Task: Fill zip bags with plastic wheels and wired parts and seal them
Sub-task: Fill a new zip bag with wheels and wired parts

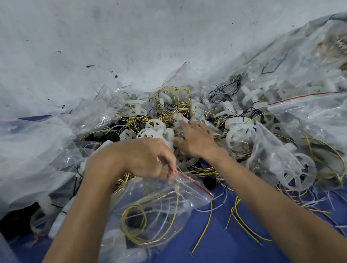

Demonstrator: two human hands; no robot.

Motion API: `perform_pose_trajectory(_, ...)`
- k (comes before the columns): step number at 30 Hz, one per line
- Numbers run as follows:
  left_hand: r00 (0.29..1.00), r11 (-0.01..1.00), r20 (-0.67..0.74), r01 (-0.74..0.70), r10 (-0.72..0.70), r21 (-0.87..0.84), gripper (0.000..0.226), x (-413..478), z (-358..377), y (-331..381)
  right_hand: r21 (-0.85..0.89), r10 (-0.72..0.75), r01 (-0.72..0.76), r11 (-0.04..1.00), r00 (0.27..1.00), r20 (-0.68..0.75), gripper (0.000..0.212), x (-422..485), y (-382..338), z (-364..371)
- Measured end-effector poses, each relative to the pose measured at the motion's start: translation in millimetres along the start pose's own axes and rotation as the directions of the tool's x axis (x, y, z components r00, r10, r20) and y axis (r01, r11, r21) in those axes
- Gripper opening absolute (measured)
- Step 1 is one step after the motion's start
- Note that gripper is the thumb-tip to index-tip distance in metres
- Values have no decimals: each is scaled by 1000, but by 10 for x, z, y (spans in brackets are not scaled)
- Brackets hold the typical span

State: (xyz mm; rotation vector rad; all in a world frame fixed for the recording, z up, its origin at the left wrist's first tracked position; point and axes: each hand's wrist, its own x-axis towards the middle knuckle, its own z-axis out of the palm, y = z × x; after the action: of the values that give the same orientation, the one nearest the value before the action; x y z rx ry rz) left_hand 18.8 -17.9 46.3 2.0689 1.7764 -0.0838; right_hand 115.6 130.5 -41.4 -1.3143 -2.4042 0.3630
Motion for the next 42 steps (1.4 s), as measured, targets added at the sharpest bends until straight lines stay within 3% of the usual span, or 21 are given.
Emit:
perform_pose_trajectory(3,1000,995,-4,6,-6,-96,15,-86,-107,-11,91,71,-62,994,992,-102,56,-32,-9,125)
perform_pose_trajectory(6,999,993,-52,-7,1,-118,18,-144,-107,-59,235,130,-113,965,990,-56,61,9,18,130)
perform_pose_trajectory(11,998,990,-60,-11,2,-140,21,-215,-28,-120,574,205,-151,805,978,-31,51,50,155,77)
perform_pose_trajectory(14,997,990,-73,-7,-4,-138,23,-232,-26,-108,378,186,-154,913,981,-49,41,37,231,14)
perform_pose_trajectory(17,998,995,-60,-9,4,-99,19,-233,-5,-67,144,160,-164,976,986,39,36,17,261,-75)
perform_pose_trajectory(19,999,996,-41,-13,9,-83,16,-231,6,-29,148,141,-137,979,990,-18,36,-16,230,-181)
perform_pose_trajectory(21,999,998,-44,-14,11,-59,16,-226,6,-7,295,162,-111,949,975,-152,29,-50,177,-339)
perform_pose_trajectory(24,999,999,-45,-4,2,-51,22,-227,-8,-4,662,294,-42,748,916,-273,28,-63,136,-584)
perform_pose_trajectory(26,999,999,-35,3,-4,-46,23,-243,-14,-4,862,329,45,506,913,-241,15,-103,127,-711)
perform_pose_trajectory(27,999,999,-32,4,-6,-48,24,-254,-16,-3,928,315,75,366,928,-200,18,-141,115,-762)
perform_pose_trajectory(30,999,999,-39,7,-9,-47,24,-278,-18,-4,999,181,33,-15,983,-29,44,-217,96,-849)
perform_pose_trajectory(32,999,1000,-39,6,-7,-24,18,-277,-8,-15,968,30,-72,-242,996,81,39,-211,69,-862)
perform_pose_trajectory(34,999,1000,-40,0,0,-4,11,-277,6,-24,897,-101,-187,-400,982,160,34,-242,-11,-885)
perform_pose_trajectory(38,997,999,-83,-6,3,-38,17,-329,-22,-9,862,-236,-218,-458,965,119,26,-324,-175,-936)
perform_pose_trajectory(42,983,995,-171,-78,67,-60,17,-390,-64,28,890,-338,-301,-342,923,182,19,-530,-174,-877)
